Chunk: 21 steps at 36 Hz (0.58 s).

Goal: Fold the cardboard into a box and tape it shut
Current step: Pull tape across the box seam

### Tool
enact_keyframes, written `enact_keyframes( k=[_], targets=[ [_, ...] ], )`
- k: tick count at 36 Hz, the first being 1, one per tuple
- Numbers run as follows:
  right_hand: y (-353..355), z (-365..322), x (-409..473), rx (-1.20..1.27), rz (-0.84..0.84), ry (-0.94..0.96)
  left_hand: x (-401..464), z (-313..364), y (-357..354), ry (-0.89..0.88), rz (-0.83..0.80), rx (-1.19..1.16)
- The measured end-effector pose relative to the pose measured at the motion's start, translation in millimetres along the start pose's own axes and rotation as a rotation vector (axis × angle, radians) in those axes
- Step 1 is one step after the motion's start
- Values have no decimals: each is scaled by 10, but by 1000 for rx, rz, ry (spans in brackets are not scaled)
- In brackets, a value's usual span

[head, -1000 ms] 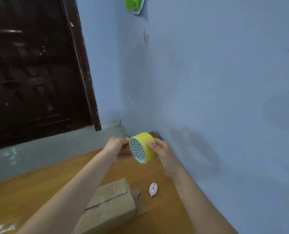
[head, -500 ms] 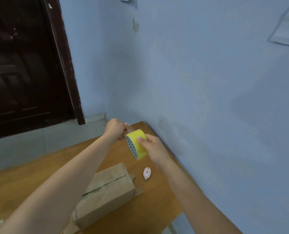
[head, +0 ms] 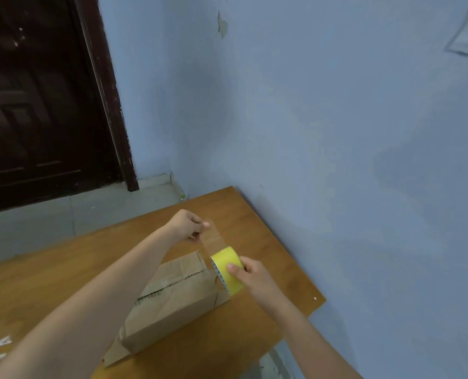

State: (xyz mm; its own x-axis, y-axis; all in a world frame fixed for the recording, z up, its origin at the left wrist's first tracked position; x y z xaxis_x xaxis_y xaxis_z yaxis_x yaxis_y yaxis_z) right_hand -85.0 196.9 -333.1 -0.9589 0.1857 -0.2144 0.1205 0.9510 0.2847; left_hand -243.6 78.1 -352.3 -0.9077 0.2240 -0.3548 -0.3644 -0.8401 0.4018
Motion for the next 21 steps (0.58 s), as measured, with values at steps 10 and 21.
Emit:
enact_keyframes(
  k=[10, 21],
  targets=[
    [-44, 143, -50, -32, 6, 8, -30, -68, 15, -43, -37, 78],
    [-151, 238, -114, 28, 7, -74, -34, -166, 5, -154, 110, 262]
  ],
)
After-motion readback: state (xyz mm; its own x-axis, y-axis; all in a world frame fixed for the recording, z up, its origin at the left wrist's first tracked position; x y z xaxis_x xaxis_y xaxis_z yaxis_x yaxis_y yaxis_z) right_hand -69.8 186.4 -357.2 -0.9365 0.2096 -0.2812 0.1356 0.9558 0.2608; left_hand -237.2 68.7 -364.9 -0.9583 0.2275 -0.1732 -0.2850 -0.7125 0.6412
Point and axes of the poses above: each hand's wrist, its own x-axis towards the middle knuckle, its own y-axis out of the back of the hand, z = x × y, the point moved 10 cm from there along x, towards the middle knuckle, and after that the axes turned 8 degrees about z, right-handed, at the moved point
